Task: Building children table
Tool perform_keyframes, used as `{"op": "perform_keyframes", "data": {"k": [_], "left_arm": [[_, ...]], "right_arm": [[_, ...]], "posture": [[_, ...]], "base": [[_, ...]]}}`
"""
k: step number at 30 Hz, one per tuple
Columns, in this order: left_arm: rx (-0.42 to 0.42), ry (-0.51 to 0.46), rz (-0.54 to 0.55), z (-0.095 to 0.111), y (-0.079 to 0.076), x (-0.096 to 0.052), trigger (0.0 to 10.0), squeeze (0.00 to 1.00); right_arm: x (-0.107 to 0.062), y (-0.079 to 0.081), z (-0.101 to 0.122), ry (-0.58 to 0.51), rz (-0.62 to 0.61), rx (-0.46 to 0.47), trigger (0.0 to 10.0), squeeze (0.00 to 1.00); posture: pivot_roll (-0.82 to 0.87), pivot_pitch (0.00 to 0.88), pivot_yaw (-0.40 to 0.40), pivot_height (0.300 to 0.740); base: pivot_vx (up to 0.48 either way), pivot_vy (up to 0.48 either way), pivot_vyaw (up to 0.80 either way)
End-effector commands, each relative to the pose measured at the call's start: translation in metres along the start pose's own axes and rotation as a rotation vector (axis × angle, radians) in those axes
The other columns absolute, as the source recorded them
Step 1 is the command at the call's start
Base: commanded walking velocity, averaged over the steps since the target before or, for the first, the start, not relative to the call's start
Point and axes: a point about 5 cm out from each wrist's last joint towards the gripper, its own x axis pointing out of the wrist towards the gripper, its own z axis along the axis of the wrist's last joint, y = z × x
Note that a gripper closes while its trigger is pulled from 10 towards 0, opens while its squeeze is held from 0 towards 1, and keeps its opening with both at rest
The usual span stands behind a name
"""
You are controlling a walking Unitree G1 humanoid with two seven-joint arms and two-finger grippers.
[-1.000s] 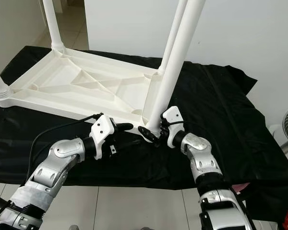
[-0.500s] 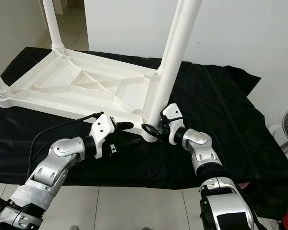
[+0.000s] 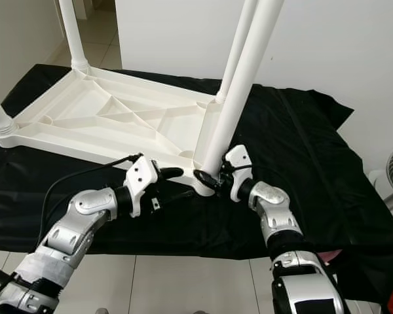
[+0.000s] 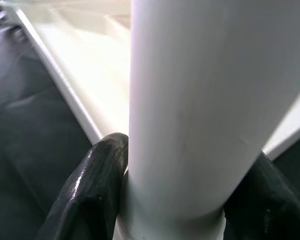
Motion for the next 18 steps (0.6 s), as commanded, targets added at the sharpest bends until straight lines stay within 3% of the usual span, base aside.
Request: {"op": "perform_keyframes", "data": {"k": [1,9,11,13,15,17,18], "left_arm": [[-0.008,-0.002,-0.015,-0.001,-0.004,0.003,10.0,0.00],[-0.009,-0.003,-0.014,-0.002,-0.005,0.003,10.0,0.00],[-0.009,-0.003,-0.010,-0.002,-0.004,0.003,10.0,0.00],[-0.009,-0.004,-0.009,-0.002,-0.004,0.003,10.0,0.00],[-0.008,-0.006,-0.006,-0.002,-0.004,0.004,10.0,0.00],[-0.008,-0.008,-0.003,-0.001,-0.004,0.004,10.0,0.00],[-0.008,-0.008,-0.003,-0.002,-0.004,0.004,10.0,0.00]], "right_arm": [[0.003,0.003,0.001,-0.002,-0.094,0.007,10.0,0.00],[0.005,0.018,0.005,-0.031,-0.262,0.084,10.0,0.00],[0.005,0.026,0.004,-0.030,-0.403,0.112,10.0,0.00],[0.005,0.028,0.004,-0.029,-0.444,0.118,10.0,0.00],[0.005,0.032,0.004,-0.016,-0.598,0.114,10.0,0.00],[0.006,0.038,0.007,-0.017,-0.667,0.118,10.0,0.00],[0.009,0.042,0.009,-0.027,-0.645,0.126,10.0,0.00]], "posture": [[-0.02,0.000,-0.075,0.740],[-0.03,0.000,-0.089,0.740],[-0.03,0.000,-0.096,0.740],[-0.03,0.000,-0.096,0.740],[-0.02,0.000,-0.102,0.740],[-0.02,0.000,-0.104,0.740],[-0.02,0.000,-0.104,0.740]], "base": [[0.000,0.000,0.00],[0.000,0.000,0.00],[0.000,0.000,0.00],[0.000,0.000,0.00],[0.000,0.000,0.00],[0.000,0.000,0.00],[0.000,0.000,0.00]]}}
